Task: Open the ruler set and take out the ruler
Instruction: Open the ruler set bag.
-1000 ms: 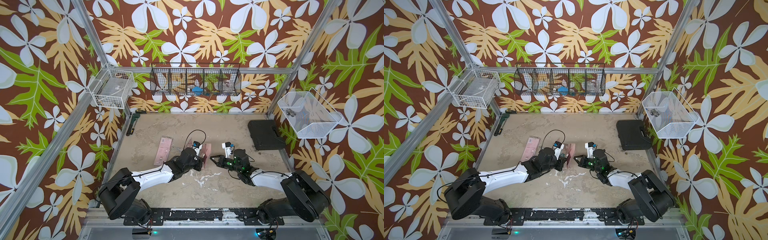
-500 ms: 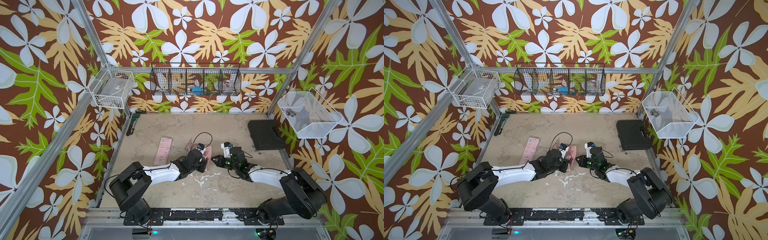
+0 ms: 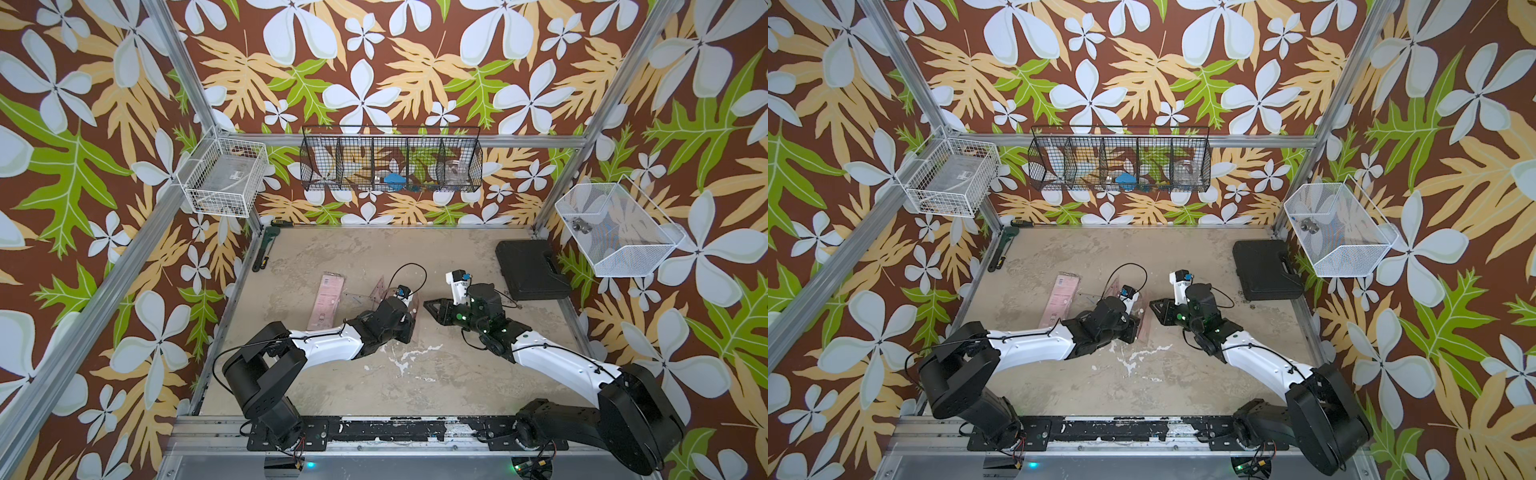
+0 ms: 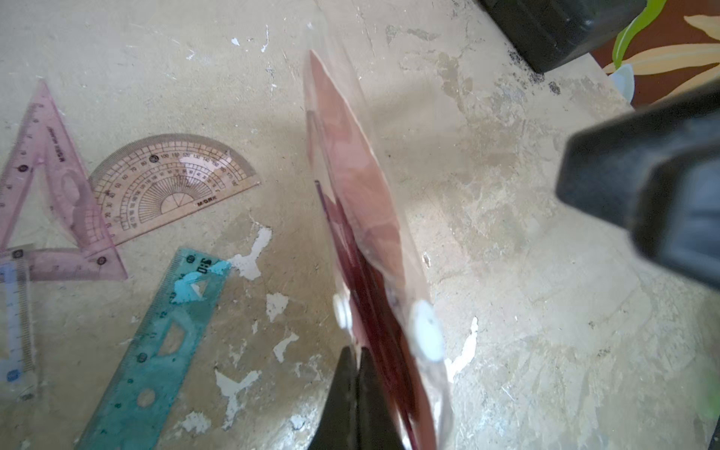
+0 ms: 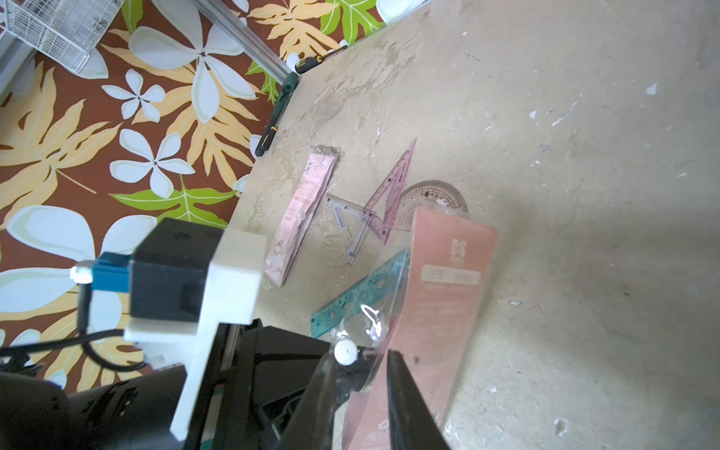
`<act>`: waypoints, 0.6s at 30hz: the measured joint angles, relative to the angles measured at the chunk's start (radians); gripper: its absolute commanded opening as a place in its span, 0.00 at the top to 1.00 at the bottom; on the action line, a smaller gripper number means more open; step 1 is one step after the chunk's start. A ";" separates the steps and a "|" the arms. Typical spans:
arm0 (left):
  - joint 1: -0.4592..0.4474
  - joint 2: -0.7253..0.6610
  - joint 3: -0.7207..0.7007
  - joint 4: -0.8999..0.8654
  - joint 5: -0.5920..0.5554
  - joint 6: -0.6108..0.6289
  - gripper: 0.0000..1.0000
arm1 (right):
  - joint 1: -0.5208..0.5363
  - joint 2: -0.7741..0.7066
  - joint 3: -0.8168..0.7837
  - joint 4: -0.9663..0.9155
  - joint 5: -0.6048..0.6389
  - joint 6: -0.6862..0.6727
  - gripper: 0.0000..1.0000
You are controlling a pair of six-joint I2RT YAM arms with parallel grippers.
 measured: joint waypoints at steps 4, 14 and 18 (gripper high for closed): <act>-0.002 0.000 0.016 -0.011 -0.001 0.012 1.00 | 0.002 0.019 0.018 0.012 -0.051 0.000 0.79; -0.014 0.000 0.109 -0.124 -0.070 0.049 1.00 | -0.004 0.080 0.007 0.099 -0.118 0.042 0.80; -0.056 0.041 0.150 -0.167 -0.126 0.071 1.00 | -0.028 0.031 -0.024 0.153 -0.124 0.065 0.80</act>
